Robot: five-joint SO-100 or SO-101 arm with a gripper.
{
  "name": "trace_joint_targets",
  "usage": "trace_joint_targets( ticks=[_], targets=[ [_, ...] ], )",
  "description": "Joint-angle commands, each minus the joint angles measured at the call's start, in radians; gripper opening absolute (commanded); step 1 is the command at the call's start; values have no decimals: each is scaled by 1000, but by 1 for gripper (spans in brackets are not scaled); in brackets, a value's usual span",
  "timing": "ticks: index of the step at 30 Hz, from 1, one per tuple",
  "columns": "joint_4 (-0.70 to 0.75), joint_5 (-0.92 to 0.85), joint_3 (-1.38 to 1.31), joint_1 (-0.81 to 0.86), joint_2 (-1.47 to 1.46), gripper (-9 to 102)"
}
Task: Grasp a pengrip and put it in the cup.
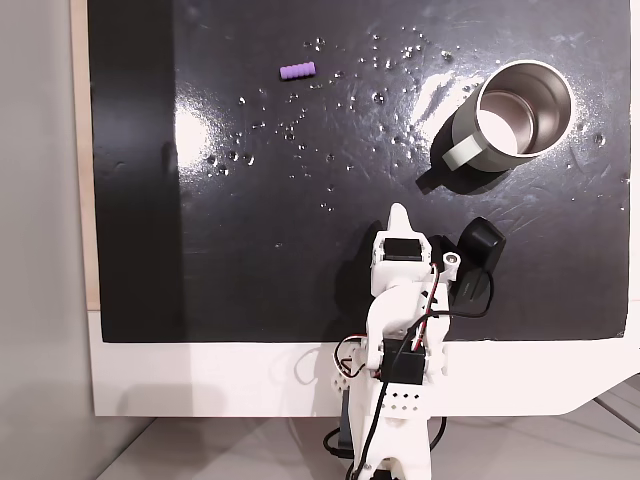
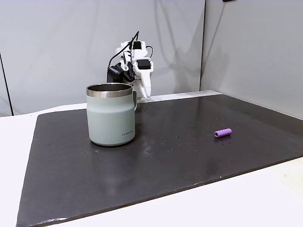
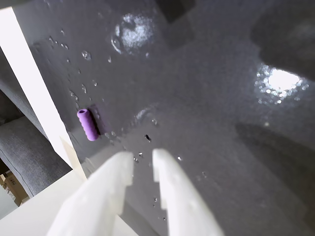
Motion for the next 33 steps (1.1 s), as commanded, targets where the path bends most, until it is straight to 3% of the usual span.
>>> trace_joint_targets(
  ticks=[1,10,20,33],
  targets=[
    [-23,-3,-5,6,9,0],
    [149,-38,-414,-91,-80,0],
    [327,9,-1045,-103,-819,0],
    [746,258,-1974,-250,-1649,0]
  ],
)
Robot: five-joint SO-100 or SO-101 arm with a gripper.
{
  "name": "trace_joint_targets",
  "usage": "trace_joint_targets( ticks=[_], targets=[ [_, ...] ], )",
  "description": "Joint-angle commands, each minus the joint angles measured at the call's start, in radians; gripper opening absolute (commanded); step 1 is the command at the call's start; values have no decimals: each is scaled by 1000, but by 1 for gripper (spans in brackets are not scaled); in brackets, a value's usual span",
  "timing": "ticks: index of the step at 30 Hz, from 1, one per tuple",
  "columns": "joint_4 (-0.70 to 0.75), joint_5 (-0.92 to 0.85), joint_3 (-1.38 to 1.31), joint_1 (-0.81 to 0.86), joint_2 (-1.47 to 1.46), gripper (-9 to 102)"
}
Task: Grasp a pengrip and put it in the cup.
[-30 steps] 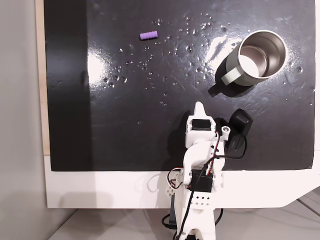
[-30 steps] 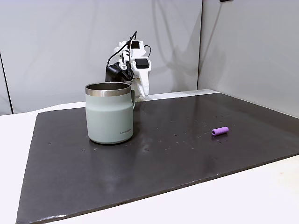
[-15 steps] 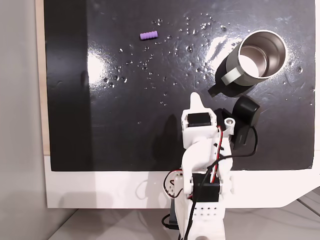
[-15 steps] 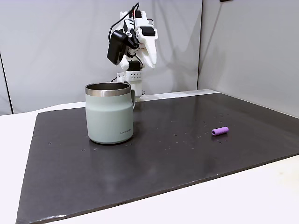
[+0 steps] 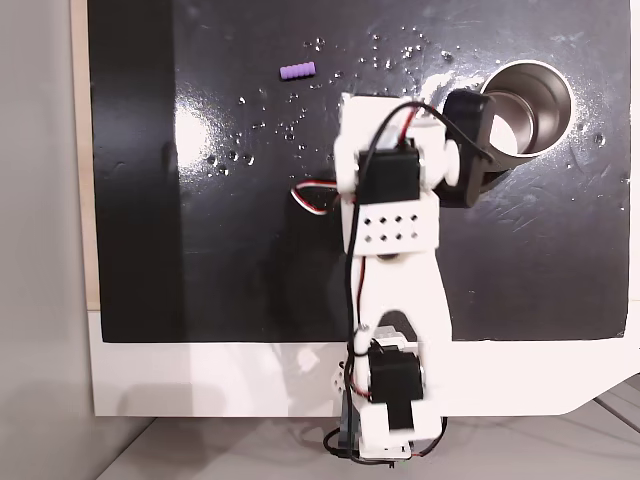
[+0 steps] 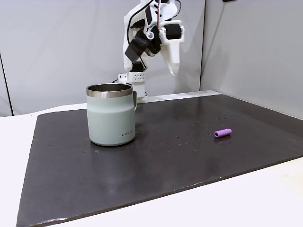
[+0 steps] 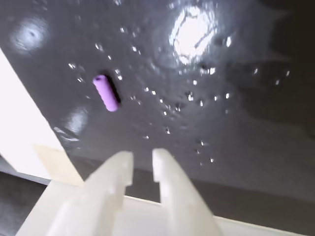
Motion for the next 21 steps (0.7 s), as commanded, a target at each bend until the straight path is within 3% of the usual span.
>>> trace_joint_targets(
  ticks=[1,6,21],
  targets=[
    [120,64,-298,-52,-163,0],
    [218,149,-572,-60,-388,0],
    [147,123,-1117,15,-905,0]
  ],
)
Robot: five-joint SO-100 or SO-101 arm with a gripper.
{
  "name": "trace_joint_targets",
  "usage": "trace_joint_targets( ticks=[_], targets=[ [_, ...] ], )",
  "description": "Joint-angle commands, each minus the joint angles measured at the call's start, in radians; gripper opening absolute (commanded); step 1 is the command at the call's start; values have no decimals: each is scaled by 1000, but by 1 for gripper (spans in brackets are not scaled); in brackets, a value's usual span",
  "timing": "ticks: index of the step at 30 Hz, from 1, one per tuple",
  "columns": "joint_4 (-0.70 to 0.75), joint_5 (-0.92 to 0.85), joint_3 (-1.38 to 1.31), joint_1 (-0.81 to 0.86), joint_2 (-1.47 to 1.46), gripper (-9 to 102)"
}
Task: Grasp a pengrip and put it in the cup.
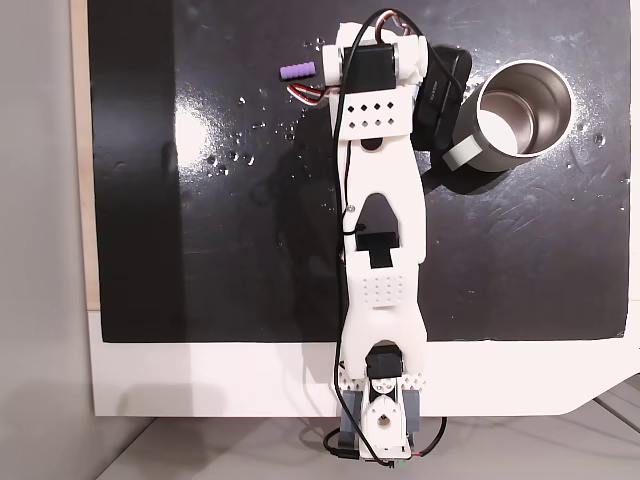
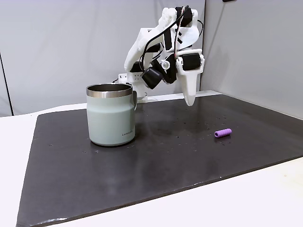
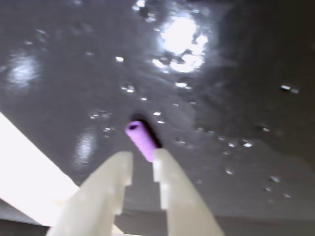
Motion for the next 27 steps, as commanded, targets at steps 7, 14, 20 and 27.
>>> trace_joint_targets(
  ticks=[7,14,20,27],
  targets=[
    [-67,-48,-330,-38,-209,0],
    [-114,-58,-354,-94,-256,0],
    [-146,-64,-354,-132,-275,13],
    [-167,-98,-354,-158,-324,23]
  ],
)
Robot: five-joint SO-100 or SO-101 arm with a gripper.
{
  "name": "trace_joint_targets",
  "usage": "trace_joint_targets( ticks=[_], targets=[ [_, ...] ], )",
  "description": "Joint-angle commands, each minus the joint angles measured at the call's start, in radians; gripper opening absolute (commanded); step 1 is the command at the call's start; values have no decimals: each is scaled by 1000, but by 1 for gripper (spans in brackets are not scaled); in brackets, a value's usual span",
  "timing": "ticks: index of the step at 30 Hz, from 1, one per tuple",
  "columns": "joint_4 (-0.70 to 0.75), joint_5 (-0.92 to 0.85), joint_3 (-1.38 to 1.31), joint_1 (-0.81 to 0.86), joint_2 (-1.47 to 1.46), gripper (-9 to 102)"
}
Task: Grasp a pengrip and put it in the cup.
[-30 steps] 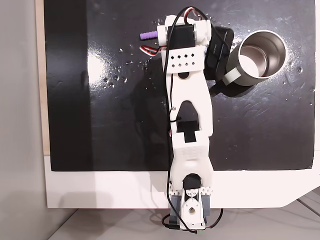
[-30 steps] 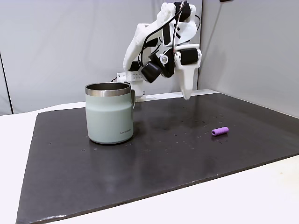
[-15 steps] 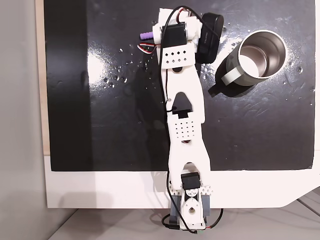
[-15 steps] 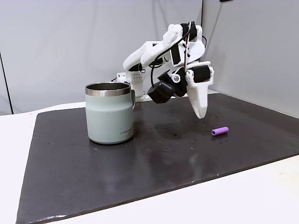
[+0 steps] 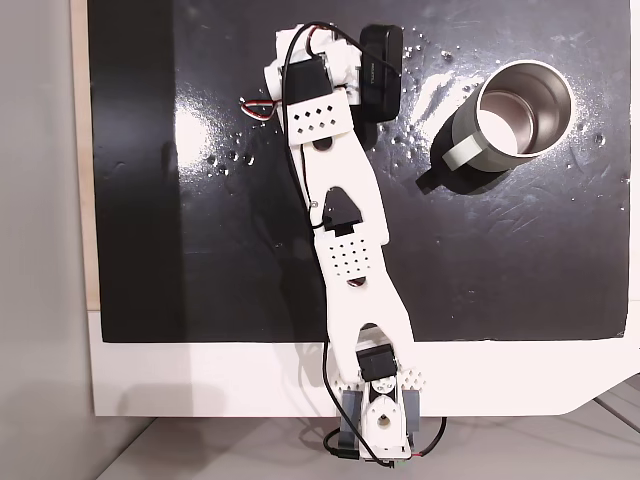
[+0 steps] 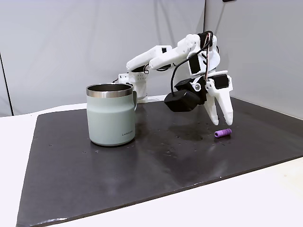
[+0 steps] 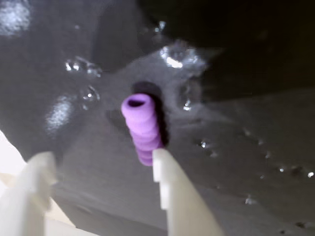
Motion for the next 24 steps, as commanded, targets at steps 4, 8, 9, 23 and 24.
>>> trace_joint_targets(
  ticks=[4,8,9,23,24],
  targets=[
    [-48,-35,-58,-15,-43,23],
    [-58,-67,-58,-32,-95,20],
    [-60,-71,-58,-35,-106,19],
    [109,-61,-179,-12,-210,0],
    [153,-60,-250,-12,-221,0]
  ],
)
